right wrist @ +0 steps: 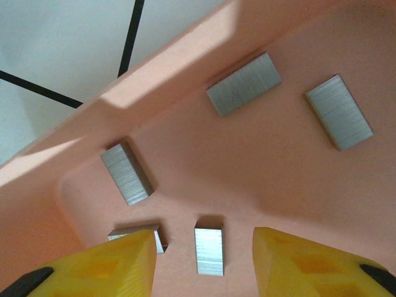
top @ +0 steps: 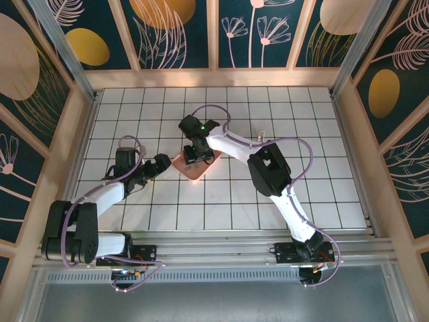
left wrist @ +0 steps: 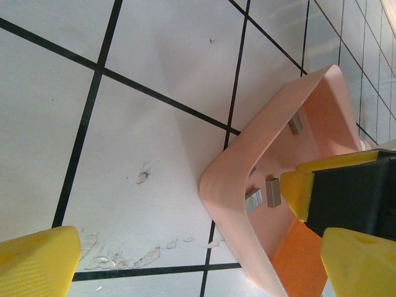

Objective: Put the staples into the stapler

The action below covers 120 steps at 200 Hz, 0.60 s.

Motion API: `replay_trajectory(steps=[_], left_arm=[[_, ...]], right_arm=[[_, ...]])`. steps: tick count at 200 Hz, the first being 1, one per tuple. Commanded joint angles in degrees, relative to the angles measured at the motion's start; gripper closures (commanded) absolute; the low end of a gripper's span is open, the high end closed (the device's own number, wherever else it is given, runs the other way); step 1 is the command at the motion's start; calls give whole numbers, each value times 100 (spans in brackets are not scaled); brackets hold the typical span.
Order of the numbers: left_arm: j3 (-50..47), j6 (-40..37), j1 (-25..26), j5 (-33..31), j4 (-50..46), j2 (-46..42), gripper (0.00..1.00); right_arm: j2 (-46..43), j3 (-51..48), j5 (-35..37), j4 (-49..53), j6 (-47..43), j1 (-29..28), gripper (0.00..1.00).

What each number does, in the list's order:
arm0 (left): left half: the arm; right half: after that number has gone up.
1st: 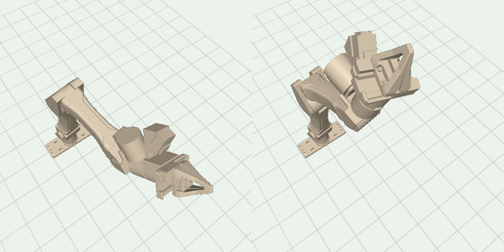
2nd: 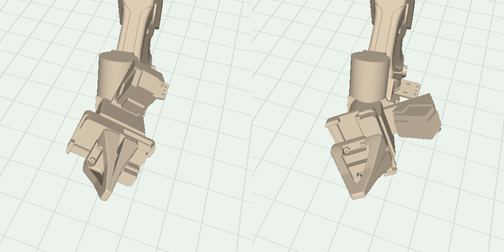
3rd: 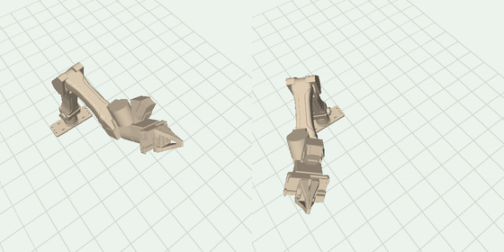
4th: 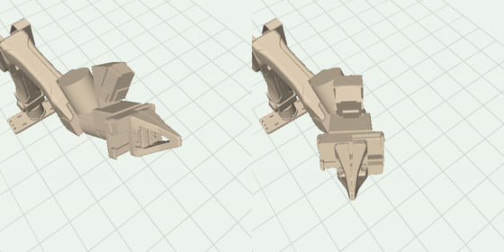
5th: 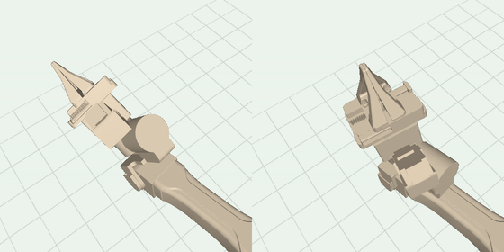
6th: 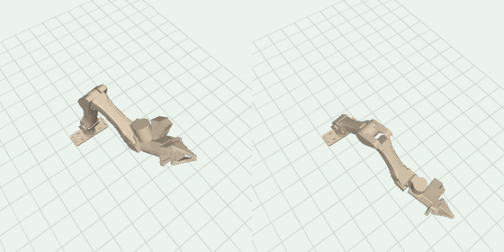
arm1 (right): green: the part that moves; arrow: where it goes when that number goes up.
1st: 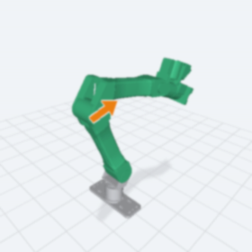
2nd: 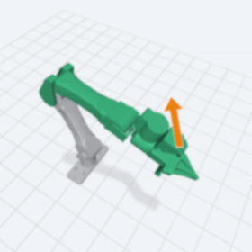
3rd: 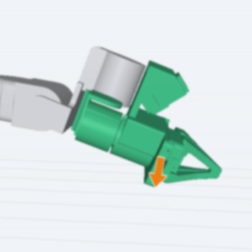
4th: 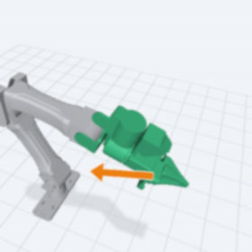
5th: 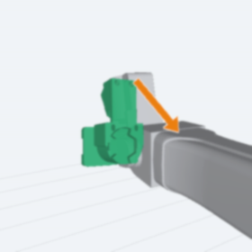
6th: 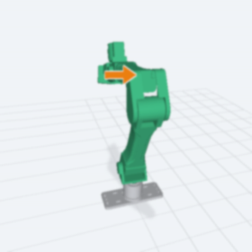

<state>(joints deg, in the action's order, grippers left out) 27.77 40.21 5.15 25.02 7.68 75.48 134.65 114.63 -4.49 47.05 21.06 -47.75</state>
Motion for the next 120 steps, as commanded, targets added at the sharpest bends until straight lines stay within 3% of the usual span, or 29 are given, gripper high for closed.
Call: replay_trajectory(steps=[1,120], left_arm=[[143,36,-58,-104,45,3,1],[150,0,-66,-76,67,79,1]], right_arm=[[140,216,153,260,-78,-81,57],[406,322,443,481,-216,-220,65]])
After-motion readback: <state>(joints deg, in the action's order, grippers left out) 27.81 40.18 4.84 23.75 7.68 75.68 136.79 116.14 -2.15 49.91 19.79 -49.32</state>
